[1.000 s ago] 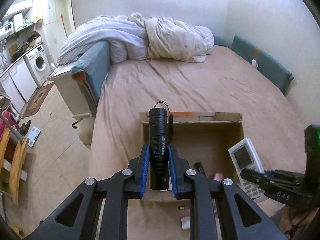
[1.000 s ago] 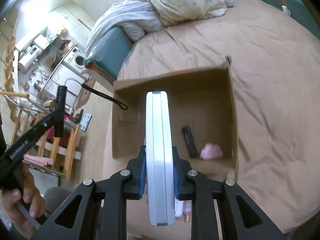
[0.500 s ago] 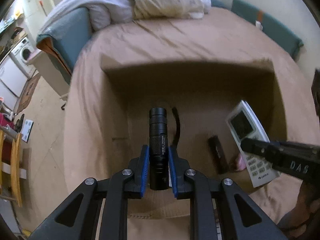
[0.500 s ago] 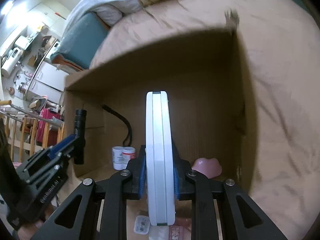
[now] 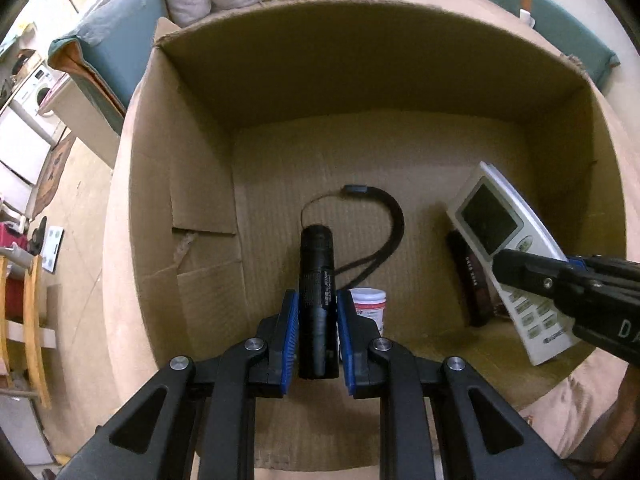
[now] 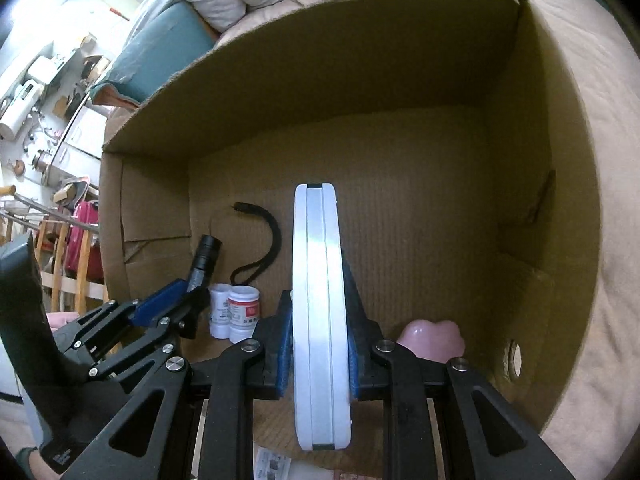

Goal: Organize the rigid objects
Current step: 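Carry the flashlight and remote control into the box with both tools, then open both tools to release the items and lift out of the box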

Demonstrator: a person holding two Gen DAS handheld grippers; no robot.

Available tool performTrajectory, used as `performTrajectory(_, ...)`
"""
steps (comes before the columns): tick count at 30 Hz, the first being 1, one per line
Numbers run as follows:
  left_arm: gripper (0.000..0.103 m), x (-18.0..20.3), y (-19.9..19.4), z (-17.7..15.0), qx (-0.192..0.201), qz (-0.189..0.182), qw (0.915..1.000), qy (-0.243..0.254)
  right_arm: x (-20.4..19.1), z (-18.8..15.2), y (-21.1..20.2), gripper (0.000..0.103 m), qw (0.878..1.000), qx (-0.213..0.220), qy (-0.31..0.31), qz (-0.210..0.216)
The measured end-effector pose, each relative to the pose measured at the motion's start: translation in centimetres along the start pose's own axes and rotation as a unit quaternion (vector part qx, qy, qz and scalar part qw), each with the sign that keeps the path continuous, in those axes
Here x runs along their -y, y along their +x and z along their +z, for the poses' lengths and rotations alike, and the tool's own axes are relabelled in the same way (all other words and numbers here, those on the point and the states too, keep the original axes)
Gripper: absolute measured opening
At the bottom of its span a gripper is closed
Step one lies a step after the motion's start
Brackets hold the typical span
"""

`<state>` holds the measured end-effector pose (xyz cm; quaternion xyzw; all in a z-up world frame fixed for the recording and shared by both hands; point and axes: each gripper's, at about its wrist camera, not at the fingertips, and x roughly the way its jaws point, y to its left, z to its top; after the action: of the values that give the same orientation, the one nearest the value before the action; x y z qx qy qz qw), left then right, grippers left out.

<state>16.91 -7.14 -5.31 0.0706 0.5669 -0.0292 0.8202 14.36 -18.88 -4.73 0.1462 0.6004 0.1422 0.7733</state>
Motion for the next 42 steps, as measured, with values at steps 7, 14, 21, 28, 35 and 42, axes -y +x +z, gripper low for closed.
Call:
performTrajectory(7, 0.017, 0.7, 0.6, 0.3, 0.004, 0.010, 0.9999, 0.005, -0.9, 0.5, 0.6, 0.024, 1.000, 0.000, -0.003, -0.017)
performTrajectory(14, 0.018, 1.2, 0.5, 0.0, 0.002, 0.009, 0.9999, 0.004, -2.7, 0.4, 0.2, 0.025, 0.998, 0.017, -0.041, -0.052)
performTrajectory(21, 0.018, 0.5, 0.5, 0.3, 0.001, 0.008, 1.0000, 0.001, -2.9, 0.9, -0.9, 0.030, 0.996, 0.048, -0.042, -0.058)
performTrajectory(28, 0.026, -0.4, -0.1, 0.1, 0.004, -0.009, 0.9999, -0.006, -3.0, 1.1, -3.0, 0.071, 0.994, 0.094, -0.045, -0.041)
performTrajectory(35, 0.069, -0.3, -2.4, -0.5, 0.035, -0.019, 0.9992, 0.002, -2.5, 0.6, -4.1, 0.083, 0.995, 0.098, -0.030, -0.019)
performTrajectory(42, 0.069, 0.0, -3.7, 0.0, 0.030, -0.024, 0.9993, -0.005, -1.9, 0.2, -5.4, 0.084, 0.995, 0.101, -0.018, -0.005)
